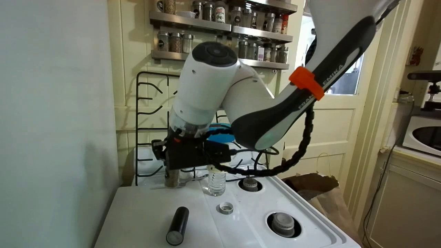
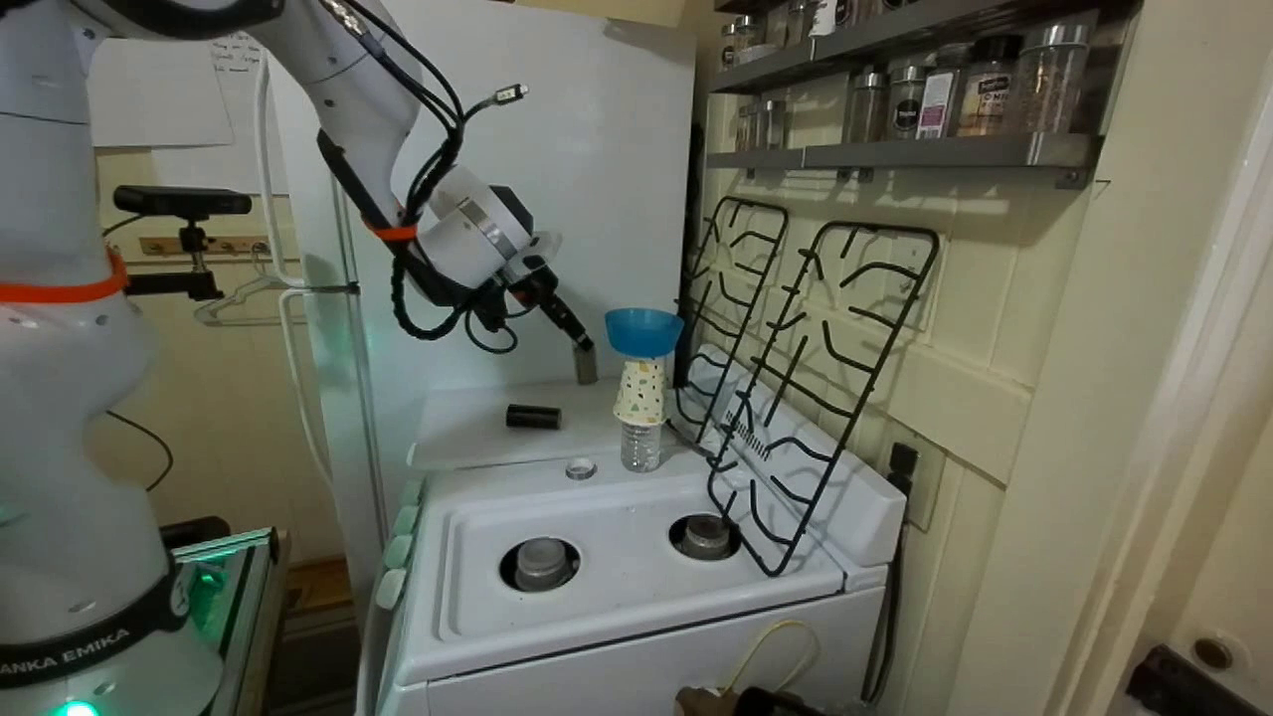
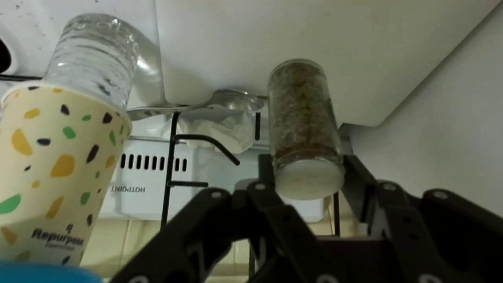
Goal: Move the glass jar to the left.
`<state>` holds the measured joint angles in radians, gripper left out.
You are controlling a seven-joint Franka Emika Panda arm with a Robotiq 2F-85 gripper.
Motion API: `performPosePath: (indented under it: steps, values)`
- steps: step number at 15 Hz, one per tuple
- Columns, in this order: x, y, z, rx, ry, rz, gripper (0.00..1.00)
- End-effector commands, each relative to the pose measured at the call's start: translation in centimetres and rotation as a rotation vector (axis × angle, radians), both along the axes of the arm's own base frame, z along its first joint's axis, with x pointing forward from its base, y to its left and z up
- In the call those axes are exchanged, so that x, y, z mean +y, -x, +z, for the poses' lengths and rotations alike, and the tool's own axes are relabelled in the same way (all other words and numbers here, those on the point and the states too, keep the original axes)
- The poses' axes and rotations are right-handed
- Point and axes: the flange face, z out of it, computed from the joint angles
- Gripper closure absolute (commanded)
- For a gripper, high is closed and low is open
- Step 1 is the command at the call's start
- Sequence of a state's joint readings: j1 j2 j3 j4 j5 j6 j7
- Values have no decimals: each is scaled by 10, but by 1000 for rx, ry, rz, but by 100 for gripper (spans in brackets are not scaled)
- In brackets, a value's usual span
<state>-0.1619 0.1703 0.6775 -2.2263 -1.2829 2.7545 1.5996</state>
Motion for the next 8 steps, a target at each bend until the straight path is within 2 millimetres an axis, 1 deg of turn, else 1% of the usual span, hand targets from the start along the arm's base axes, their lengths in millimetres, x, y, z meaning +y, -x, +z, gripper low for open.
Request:
performPosePath:
  steps: [1,5,8]
  values:
    - [21,-15,-37,26,-37,-13,78]
    - [29,-27,-67,62,-79,-20,78]
    - [34,-37,-78,71,-91,-26,78]
